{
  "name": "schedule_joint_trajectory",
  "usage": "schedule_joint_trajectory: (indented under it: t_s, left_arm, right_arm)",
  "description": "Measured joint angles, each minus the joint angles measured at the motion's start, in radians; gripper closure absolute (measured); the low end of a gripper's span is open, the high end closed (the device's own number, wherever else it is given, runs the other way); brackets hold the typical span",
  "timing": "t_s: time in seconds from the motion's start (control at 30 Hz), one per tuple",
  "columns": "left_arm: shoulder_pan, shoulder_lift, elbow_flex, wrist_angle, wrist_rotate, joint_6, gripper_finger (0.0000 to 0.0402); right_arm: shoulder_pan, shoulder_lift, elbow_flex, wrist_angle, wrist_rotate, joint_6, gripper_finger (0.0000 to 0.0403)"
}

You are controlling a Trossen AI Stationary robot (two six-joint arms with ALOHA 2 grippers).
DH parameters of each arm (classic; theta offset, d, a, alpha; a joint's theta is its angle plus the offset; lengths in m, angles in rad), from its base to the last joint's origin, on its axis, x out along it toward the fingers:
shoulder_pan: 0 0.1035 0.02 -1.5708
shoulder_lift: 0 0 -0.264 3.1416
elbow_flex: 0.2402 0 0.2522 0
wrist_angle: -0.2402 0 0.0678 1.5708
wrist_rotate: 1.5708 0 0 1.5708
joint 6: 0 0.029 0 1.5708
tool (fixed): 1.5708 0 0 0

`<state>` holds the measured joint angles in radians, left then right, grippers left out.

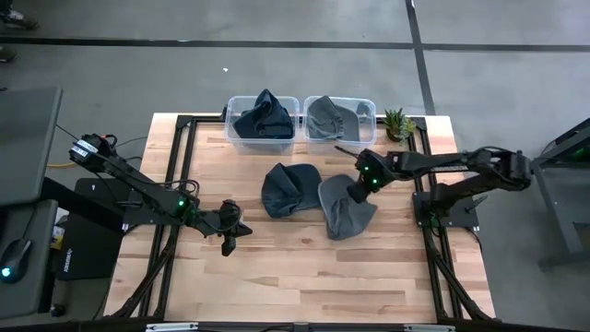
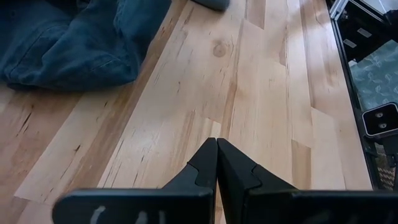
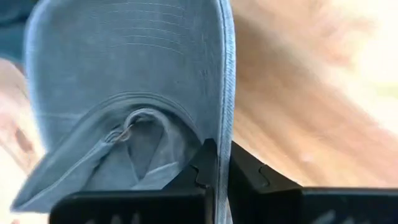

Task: Pick and place caps into container
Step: Put the gray cap into the right transparent container

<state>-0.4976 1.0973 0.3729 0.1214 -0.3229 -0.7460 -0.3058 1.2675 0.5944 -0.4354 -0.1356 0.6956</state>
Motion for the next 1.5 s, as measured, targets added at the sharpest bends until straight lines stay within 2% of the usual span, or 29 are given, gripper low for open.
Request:
schedule_joint_trajectory:
  t_s: [0.37, 0.57, 0.77, 0.9, 1.0, 1.07, 1.17, 1.37, 1.5]
  left_arm:
    - [0.000, 0.000, 0.000, 0.030, -0.007, -0.016, 0.0401]
    - [0.000, 0.000, 0.000, 0.166, -0.079, 0.066, 0.0401]
    - [0.000, 0.000, 0.000, 0.364, -0.272, 0.332, 0.0401]
    - [0.001, 0.000, 0.000, 0.523, -0.403, 0.535, 0.0401]
    - [0.001, 0.000, 0.000, 0.609, -0.454, 0.685, 0.0401]
    - [0.010, 0.000, 0.000, 0.652, -0.451, 0.779, 0.0396]
    - [0.045, 0.000, 0.000, 0.694, -0.365, 0.868, 0.0369]
    - [0.156, 0.003, 0.025, 0.706, -0.207, 0.873, 0.0280]
    - [0.241, 0.066, 0.082, 0.704, -0.134, 0.873, 0.0231]
  right_arm:
    - [0.143, -0.322, -0.001, -0.031, 0.196, 0.097, 0.0397]
    - [0.220, -0.471, -0.002, 0.017, 0.289, 0.095, 0.0397]
    - [0.287, -0.576, -0.002, 0.153, 0.416, 0.005, 0.0397]
    - [0.330, -0.596, -0.002, 0.280, 0.498, -0.089, 0.0397]
    - [0.345, -0.594, -0.002, 0.388, 0.523, -0.156, 0.0397]
    - [0.349, -0.588, -0.002, 0.460, 0.531, -0.198, 0.0397]
    - [0.349, -0.587, -0.002, 0.546, 0.532, -0.247, 0.0398]
    - [0.348, -0.586, -0.001, 0.639, 0.531, -0.297, 0.0398]
    - [0.348, -0.586, -0.001, 0.658, 0.545, -0.308, 0.0398]
